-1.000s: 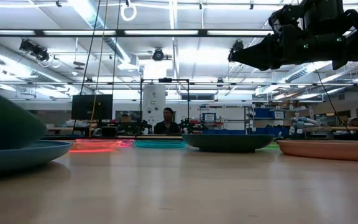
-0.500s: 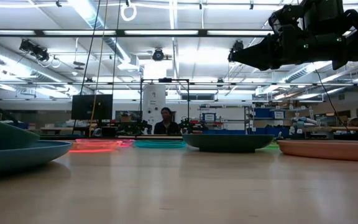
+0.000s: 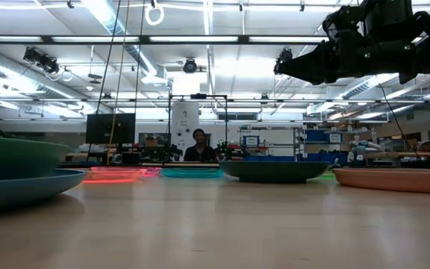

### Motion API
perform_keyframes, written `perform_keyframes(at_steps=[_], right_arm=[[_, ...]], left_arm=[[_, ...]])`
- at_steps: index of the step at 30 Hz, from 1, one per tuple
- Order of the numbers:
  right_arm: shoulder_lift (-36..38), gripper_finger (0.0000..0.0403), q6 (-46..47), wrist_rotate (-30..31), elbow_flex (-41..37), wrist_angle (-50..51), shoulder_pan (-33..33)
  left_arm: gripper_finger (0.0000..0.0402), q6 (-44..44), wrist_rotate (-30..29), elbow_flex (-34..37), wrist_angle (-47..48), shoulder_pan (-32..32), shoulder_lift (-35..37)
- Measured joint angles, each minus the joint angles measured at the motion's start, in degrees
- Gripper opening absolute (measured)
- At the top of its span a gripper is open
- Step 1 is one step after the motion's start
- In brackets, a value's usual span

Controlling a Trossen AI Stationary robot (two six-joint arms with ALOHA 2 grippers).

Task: Stack plastic plates
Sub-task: Stack the dark green plate on top of the green plate

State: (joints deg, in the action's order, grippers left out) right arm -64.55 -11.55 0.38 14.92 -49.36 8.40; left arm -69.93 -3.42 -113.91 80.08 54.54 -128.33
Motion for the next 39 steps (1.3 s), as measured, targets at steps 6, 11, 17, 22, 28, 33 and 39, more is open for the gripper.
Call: perform_keyframes(at_steps=[6,11,17,22,28,33,39], right_arm=[[0.0,0.0125,0.0,-0.01,0.0,0.0,0.0],[0.0,0.0125,0.0,-0.01,0.0,0.0,-0.01],[0.0,0.0125,0.0,-0.02,0.0,0.03,0.0],[-0.04,0.0125,-1.68,-0.02,0.0,-1.49,0.0],[-0.02,0.0125,-2.84,-0.01,0.0,-4.63,0.0],[-0.02,0.0125,-2.2,-0.02,0.0,-3.53,-0.04],[-0.02,0.0125,-1.55,0.0,0.0,-0.96,-0.17]], left_arm=[[0.0064,0.0,-0.06,0.0,-0.03,0.0,0.0],[0.0064,0.02,-0.51,0.0,-0.05,-0.09,0.0],[0.0064,1.9,-1.06,0.0,0.02,-2.65,0.0],[0.0064,13.77,-9.22,0.0,0.82,-7.14,0.04],[0.0064,22.64,-11.41,-0.02,0.34,-13.77,0.07],[0.0064,21.66,-3.83,-1.08,-0.51,-19.74,0.08],[0.0064,20.01,0.54,-1.7,-1.58,-23.28,0.09]])
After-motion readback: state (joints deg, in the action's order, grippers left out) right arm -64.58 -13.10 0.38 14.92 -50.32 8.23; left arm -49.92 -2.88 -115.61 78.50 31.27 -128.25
